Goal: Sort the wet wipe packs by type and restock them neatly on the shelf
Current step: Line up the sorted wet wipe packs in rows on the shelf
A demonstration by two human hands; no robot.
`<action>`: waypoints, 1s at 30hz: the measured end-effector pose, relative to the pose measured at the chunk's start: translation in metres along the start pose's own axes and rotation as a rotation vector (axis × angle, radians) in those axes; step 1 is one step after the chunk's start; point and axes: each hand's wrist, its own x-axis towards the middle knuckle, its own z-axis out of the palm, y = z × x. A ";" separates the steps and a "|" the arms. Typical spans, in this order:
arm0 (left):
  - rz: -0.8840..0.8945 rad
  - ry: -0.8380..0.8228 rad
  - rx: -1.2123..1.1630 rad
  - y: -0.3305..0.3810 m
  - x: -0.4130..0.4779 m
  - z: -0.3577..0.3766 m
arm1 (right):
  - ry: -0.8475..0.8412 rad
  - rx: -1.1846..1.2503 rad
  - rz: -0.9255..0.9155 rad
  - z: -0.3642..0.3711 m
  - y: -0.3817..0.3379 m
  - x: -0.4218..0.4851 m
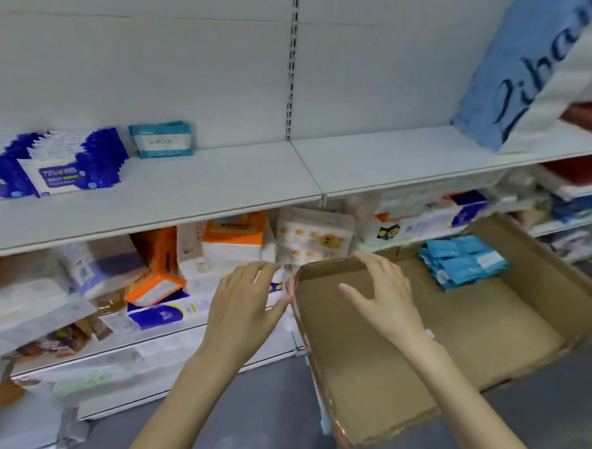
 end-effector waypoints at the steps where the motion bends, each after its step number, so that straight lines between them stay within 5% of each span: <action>1: 0.013 0.000 -0.014 0.015 0.001 0.006 | 0.005 -0.015 0.018 -0.011 0.016 -0.005; 10: 0.090 -0.057 -0.114 0.167 0.038 0.117 | 0.018 -0.030 0.170 -0.088 0.194 -0.037; 20: -0.298 -0.262 -0.394 0.348 0.027 0.268 | -0.146 0.024 0.363 -0.165 0.426 -0.046; 30: -0.583 -0.320 -0.407 0.370 0.083 0.388 | -0.341 0.173 0.468 -0.120 0.553 0.030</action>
